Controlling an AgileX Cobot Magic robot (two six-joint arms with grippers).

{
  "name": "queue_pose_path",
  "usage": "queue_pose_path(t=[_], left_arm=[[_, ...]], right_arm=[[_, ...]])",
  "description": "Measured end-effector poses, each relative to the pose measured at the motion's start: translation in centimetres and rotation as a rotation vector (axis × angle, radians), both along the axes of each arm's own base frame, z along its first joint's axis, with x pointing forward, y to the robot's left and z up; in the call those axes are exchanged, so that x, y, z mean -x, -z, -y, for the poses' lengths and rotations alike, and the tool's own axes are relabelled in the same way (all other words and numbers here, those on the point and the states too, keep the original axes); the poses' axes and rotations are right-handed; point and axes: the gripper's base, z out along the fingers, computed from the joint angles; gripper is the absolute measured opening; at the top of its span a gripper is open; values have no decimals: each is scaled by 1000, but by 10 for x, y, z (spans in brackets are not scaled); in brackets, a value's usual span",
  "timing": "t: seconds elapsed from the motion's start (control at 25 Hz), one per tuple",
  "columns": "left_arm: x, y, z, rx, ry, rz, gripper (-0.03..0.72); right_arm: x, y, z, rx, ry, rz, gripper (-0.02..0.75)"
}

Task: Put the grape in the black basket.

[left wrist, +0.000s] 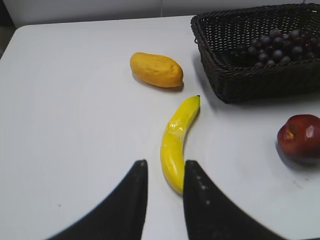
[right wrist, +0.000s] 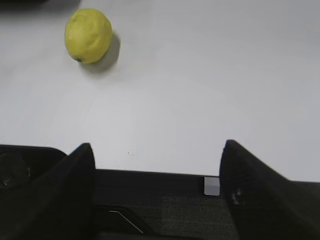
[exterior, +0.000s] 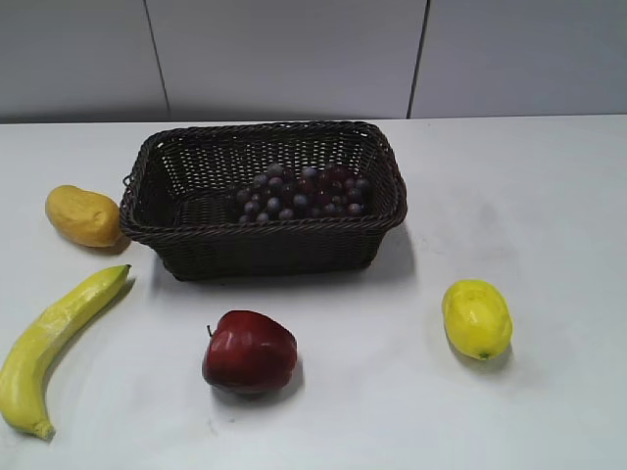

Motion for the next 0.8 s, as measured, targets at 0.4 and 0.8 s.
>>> queue_pose_path(t=[0.4,0.8], left_arm=[[0,0,0,1,0,0,225],[0,0,0,1,0,0,227]], right_arm=[[-11,3,-2,27,-37,103,585],[-12,3,-3,27,-38,111,584]])
